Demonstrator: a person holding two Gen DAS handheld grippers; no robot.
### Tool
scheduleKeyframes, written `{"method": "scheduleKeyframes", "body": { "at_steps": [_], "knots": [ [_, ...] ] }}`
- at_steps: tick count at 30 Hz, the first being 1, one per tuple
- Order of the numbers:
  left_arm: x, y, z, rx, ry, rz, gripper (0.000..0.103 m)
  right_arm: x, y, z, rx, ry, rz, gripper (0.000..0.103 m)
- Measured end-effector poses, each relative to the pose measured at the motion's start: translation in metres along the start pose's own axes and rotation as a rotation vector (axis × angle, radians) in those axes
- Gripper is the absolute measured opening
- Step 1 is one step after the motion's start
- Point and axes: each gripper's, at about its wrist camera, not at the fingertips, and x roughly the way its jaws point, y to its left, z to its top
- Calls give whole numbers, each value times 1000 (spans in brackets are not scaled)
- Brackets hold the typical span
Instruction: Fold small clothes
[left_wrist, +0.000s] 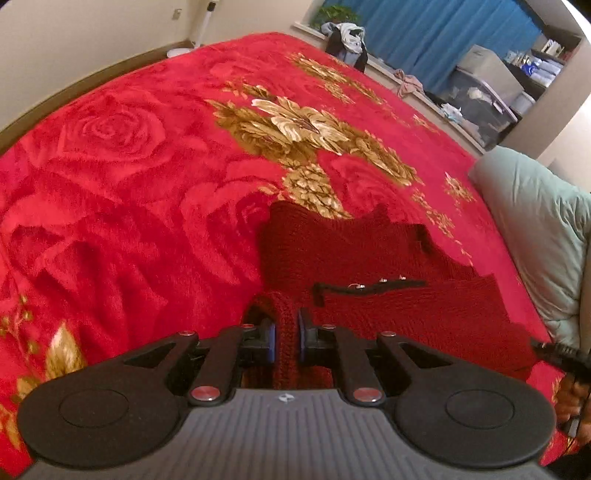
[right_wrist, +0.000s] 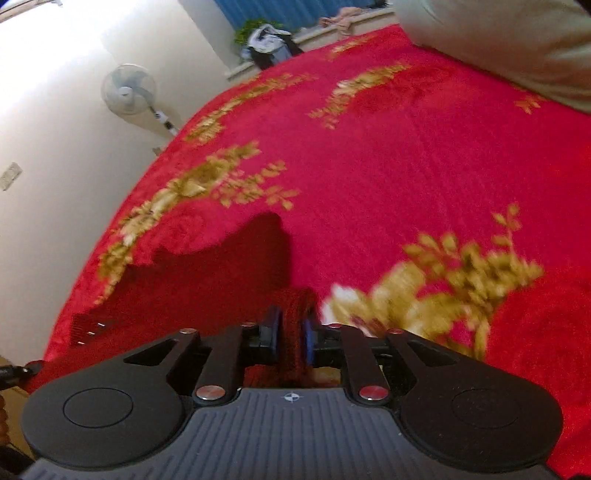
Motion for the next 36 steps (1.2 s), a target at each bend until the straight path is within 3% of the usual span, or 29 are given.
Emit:
{"method": "scheduleKeyframes", "body": {
  "at_steps": [2, 4, 7, 9, 11, 15, 23, 30, 36],
  "knots": [
    [-7, -1, -1, 22, -15, 5, 19, -3, -4, -1, 24, 4, -16, 20],
    [-17, 1, -2, 17, -53, 26, 32, -15, -4, 0, 8, -56, -37, 21],
    [-35, 8, -6, -16, -114, 70, 34, -31, -15, 0, 53, -116, -98, 25],
    [-44, 16, -10, -63, -123, 86, 35, -39, -27, -2, 117, -123, -88, 25],
    [-49, 23, -15, -93, -100, 120, 38, -43, -33, -6, 136, -109, -81, 25],
    [-35, 36, -24, -104, 30, 214, 38, -41, -31, -15, 85, -53, -85, 28],
    [-24, 7, -28, 43, 64, 59, 46, -26, -6, -24, -68, 70, -51, 37],
    [-2, -14, -25, 63, 78, 79, 49, -11, 15, -25, -144, 77, -66, 40],
    [16, -24, -11, 62, 63, 109, 52, -5, 20, -16, -143, 18, -48, 43]
  ]
}}
